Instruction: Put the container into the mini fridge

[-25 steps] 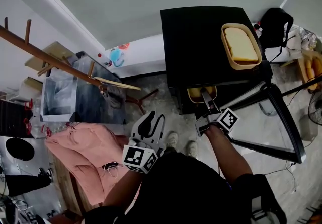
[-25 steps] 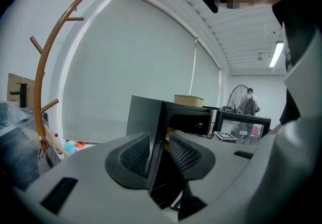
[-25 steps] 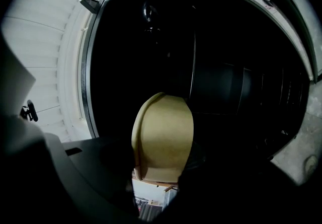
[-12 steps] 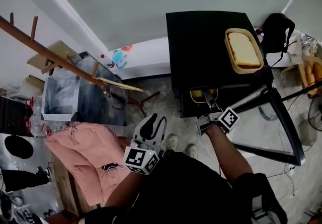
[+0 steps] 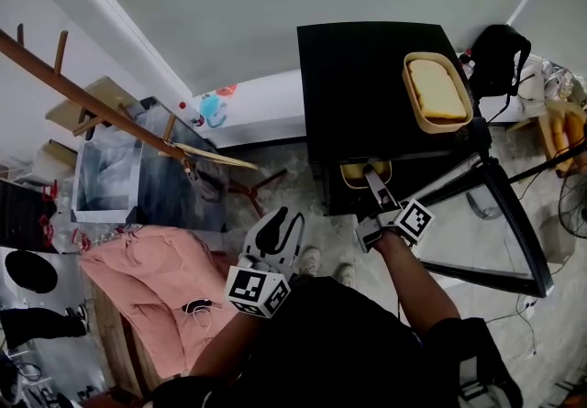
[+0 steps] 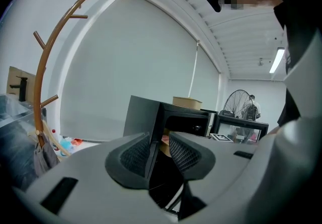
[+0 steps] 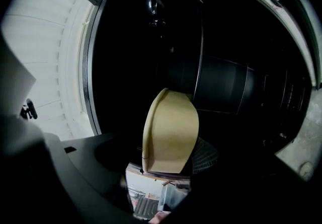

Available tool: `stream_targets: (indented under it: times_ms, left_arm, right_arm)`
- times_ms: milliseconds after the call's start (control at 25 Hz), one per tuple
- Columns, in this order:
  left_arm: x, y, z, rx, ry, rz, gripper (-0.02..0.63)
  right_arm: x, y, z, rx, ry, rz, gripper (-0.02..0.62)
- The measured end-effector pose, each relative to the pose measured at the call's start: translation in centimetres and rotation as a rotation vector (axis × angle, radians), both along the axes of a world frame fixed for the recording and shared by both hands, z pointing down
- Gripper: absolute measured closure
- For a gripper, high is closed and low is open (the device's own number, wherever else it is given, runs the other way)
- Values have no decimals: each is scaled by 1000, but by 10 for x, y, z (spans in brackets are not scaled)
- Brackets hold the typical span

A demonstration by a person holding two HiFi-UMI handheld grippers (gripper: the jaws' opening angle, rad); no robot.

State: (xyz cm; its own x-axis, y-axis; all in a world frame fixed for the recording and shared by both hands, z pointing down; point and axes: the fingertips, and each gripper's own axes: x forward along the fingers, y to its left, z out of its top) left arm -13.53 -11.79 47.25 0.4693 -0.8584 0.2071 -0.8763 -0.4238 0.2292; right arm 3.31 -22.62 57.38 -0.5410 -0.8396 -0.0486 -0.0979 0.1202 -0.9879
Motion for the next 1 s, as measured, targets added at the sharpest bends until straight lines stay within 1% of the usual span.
stream_targets:
  times_ms: [240, 400, 480, 520, 560, 680, 760, 840, 920, 1000]
  left_arm:
    - [4, 3, 2, 0, 8, 12, 472]
    - [6, 4, 4, -2, 14, 13, 472]
    - [7, 4, 7, -6, 16, 14, 472]
    - [8, 4, 8, -9, 17, 16, 472]
    - [9, 5, 9, -10, 18, 19, 472]
    - [14, 5, 11, -12, 19, 36, 472]
    - [17, 5, 11, -12, 21, 45, 472]
    - [18, 5, 11, -12, 19, 50, 472]
    - [17, 4, 12, -13, 16, 52, 472]
    - [16, 3, 12, -13, 13, 50, 472]
  right_arm:
    - [-7, 18, 10, -14, 66, -40, 279]
    - [-2, 41, 15, -9, 177, -64, 279]
    - [1, 49, 17, -25, 238, -60, 281]
    - [3, 52, 17, -24, 282, -55, 283]
    - [4, 53, 15, 1, 339, -51, 293]
    - [4, 53, 7, 94, 551, -37, 361]
    - [4, 53, 3, 132, 674, -30, 369]
    - [4, 52, 2, 155, 773, -16, 393]
    - [4, 49, 3, 167, 856, -4, 404]
    - [4, 46, 5, 169, 910, 4, 414]
